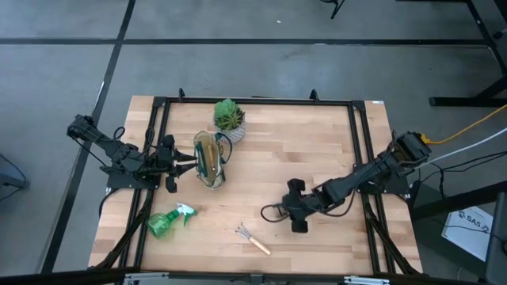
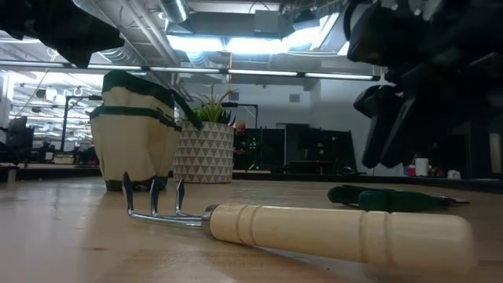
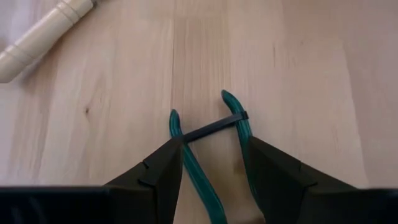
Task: Pick & Place Garden tools in Gardening bag
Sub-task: Put the shear scissors into the gardening bag
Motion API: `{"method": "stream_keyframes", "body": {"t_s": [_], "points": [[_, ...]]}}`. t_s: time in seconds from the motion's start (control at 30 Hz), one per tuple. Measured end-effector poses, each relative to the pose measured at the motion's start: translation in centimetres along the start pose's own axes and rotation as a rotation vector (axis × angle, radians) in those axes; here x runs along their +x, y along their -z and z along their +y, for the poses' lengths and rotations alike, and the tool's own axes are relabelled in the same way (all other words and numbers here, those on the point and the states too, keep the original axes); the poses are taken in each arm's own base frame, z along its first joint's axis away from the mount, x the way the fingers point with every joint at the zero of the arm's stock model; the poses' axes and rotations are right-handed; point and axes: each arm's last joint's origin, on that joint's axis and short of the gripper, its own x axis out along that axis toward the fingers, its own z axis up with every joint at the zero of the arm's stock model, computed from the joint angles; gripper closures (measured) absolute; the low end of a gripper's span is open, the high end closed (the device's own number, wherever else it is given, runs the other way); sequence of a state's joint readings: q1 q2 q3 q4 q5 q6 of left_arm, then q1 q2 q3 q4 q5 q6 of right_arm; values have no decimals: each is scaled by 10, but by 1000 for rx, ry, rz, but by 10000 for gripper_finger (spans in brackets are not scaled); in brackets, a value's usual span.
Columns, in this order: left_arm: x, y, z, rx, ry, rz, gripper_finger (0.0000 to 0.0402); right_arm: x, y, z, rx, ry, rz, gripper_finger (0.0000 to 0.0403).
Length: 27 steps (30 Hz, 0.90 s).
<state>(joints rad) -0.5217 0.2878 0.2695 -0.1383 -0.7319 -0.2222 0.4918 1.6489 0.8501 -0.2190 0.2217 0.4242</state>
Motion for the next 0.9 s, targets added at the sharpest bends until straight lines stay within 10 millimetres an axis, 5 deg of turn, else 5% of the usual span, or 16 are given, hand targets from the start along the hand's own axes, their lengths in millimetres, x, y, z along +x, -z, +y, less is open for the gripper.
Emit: {"method": "stream_keyframes", "body": {"t_s": [0.53, 0.9], "points": [[0, 0, 0, 0, 0, 0, 304, 3, 3, -20, -99, 43, 99, 231], [0, 0, 0, 0, 0, 0, 304, 10, 24, -26, -118, 38, 145, 264]]}}
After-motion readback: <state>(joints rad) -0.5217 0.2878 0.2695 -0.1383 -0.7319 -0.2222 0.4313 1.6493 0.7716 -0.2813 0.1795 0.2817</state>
